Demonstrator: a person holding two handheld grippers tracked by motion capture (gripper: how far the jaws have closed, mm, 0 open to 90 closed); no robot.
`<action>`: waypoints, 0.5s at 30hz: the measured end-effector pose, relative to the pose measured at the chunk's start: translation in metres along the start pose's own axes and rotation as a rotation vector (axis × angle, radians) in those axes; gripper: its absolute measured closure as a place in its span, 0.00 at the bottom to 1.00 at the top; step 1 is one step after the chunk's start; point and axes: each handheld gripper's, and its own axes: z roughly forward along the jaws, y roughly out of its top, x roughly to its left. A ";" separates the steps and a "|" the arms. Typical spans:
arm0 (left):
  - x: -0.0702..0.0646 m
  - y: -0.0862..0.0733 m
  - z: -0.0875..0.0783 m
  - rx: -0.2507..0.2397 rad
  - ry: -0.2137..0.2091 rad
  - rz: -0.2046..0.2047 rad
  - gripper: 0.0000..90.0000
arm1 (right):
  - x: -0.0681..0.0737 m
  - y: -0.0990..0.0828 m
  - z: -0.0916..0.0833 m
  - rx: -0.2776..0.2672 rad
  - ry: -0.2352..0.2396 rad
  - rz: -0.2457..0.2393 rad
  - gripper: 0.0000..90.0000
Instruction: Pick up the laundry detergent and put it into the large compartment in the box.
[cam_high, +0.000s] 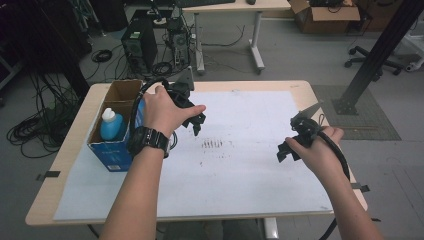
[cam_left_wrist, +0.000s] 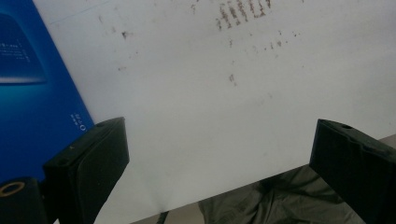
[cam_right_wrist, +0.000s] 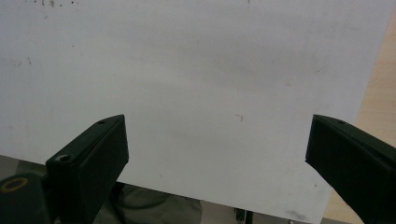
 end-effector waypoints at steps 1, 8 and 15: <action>0.000 0.000 0.000 0.000 0.001 0.000 0.06 | 0.000 0.000 0.000 0.000 0.000 0.000 0.07; 0.001 -0.001 -0.001 -0.001 0.007 -0.001 0.06 | 0.001 0.000 0.000 0.001 0.000 0.001 0.07; 0.000 -0.002 -0.001 -0.006 0.008 -0.002 0.06 | 0.002 -0.001 -0.002 -0.002 -0.002 0.001 0.07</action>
